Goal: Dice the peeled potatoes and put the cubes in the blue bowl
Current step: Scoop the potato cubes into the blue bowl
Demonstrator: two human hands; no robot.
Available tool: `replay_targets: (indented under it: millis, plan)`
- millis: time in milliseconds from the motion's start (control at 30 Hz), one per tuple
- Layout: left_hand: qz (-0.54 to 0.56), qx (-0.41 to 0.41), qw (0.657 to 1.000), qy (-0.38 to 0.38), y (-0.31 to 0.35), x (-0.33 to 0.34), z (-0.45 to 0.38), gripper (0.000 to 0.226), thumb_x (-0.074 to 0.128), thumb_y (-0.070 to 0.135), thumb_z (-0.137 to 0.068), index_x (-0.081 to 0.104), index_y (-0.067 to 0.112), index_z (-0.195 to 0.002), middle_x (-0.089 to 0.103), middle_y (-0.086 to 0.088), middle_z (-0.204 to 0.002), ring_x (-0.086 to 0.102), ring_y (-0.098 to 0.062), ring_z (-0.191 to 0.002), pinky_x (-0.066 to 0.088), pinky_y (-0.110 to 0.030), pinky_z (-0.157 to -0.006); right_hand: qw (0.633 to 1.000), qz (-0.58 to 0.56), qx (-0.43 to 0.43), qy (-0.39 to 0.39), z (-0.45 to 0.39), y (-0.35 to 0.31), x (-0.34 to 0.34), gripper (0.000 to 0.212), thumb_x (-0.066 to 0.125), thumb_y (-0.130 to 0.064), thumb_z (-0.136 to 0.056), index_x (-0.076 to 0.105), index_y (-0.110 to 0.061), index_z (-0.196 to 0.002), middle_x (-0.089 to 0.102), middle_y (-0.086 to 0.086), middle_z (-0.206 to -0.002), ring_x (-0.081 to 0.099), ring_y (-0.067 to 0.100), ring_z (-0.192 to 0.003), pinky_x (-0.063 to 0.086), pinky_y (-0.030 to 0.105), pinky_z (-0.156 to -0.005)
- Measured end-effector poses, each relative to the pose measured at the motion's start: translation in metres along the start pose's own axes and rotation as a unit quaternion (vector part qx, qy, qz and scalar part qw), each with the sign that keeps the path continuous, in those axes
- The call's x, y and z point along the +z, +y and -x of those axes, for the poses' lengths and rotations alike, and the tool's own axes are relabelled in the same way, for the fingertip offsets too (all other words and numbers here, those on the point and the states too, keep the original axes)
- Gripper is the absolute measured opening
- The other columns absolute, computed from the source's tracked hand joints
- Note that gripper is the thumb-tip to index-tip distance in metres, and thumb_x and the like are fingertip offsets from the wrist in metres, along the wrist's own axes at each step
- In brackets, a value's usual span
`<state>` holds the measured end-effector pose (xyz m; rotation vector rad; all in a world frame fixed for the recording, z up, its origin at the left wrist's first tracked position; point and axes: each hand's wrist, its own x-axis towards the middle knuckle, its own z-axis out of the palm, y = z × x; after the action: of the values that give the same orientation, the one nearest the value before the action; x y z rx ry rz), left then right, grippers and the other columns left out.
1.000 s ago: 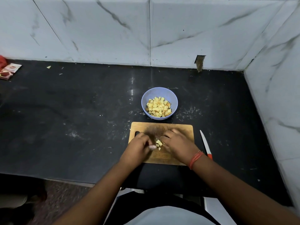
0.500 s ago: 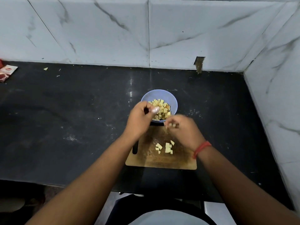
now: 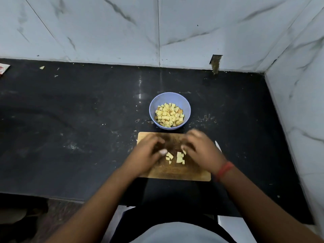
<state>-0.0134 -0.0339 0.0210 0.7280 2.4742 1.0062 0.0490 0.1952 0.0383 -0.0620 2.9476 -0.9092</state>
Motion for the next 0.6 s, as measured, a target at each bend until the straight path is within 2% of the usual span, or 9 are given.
replay_targets:
  millis: [67,133,233,333,433,533,600]
  plan:
    - [-0.073,0.039,0.996,-0.04,-0.005,0.019,0.008,0.048,0.072,0.041,-0.09,0.058,0.021,-0.131,0.052,0.006,-0.122,0.049,-0.011,-0.112,0.043,-0.028,-0.096,0.994,0.072,-0.023,-0.077,0.02,0.007,0.018,0.042,0.066,-0.034,-0.089,0.057,-0.03,-0.129,0.05,-0.009,-0.129,0.043,0.014,-0.122,0.039,0.027,-0.1]
    - [-0.154,0.075,0.984,-0.04,-0.008,0.034,0.009,0.06,0.072,0.047,-0.087,0.054,0.02,-0.138,0.05,0.002,-0.122,0.047,-0.017,-0.113,0.043,-0.034,-0.097,0.988,0.122,-0.045,-0.085,0.028,0.008,0.03,0.052,0.072,-0.034,-0.083,0.055,-0.033,-0.133,0.05,-0.006,-0.134,0.043,0.018,-0.123,0.043,0.032,-0.101]
    - [-0.223,0.115,0.968,-0.021,-0.007,0.045,0.005,0.057,0.077,0.04,-0.081,0.059,0.019,-0.131,0.052,-0.002,-0.114,0.05,-0.022,-0.106,0.047,-0.039,-0.089,0.984,0.152,-0.08,-0.045,0.028,0.008,0.042,0.039,0.076,-0.027,-0.079,0.065,-0.027,-0.117,0.06,-0.002,-0.122,0.053,0.021,-0.109,0.051,0.032,-0.09]
    - [-0.229,0.134,0.964,-0.023,-0.004,0.046,0.003,0.042,0.078,0.026,-0.08,0.064,0.016,-0.119,0.053,-0.004,-0.11,0.052,-0.022,-0.101,0.05,-0.037,-0.084,0.983,0.145,-0.112,-0.021,0.026,0.009,0.051,0.018,0.069,-0.023,-0.084,0.068,-0.021,-0.103,0.061,0.0,-0.112,0.054,0.021,-0.099,0.053,0.032,-0.082]
    - [-0.219,0.144,0.965,-0.027,-0.003,0.046,0.001,0.034,0.074,0.016,-0.08,0.064,0.013,-0.112,0.054,-0.006,-0.11,0.052,-0.023,-0.099,0.051,-0.038,-0.081,0.983,0.146,-0.106,-0.022,0.024,0.012,0.054,0.013,0.06,-0.024,-0.088,0.065,-0.02,-0.1,0.057,0.002,-0.107,0.052,0.022,-0.094,0.052,0.033,-0.078]
    - [-0.206,0.143,0.967,-0.035,-0.001,0.048,0.002,0.035,0.07,0.007,-0.079,0.062,0.011,-0.113,0.053,-0.007,-0.112,0.053,-0.023,-0.1,0.048,-0.036,-0.083,0.985,0.145,-0.087,-0.038,0.022,0.007,0.05,0.028,0.042,-0.032,-0.088,0.064,-0.016,-0.092,0.054,0.005,-0.1,0.052,0.023,-0.089,0.053,0.038,-0.072]
    - [-0.192,0.144,0.97,-0.031,0.002,0.05,0.004,0.034,0.07,0.003,-0.077,0.061,0.01,-0.109,0.053,-0.008,-0.109,0.055,-0.024,-0.096,0.048,-0.036,-0.08,0.984,0.147,-0.091,-0.041,0.022,0.003,0.047,0.03,0.039,-0.034,-0.087,0.064,-0.016,-0.09,0.053,0.005,-0.098,0.052,0.023,-0.088,0.052,0.037,-0.071]
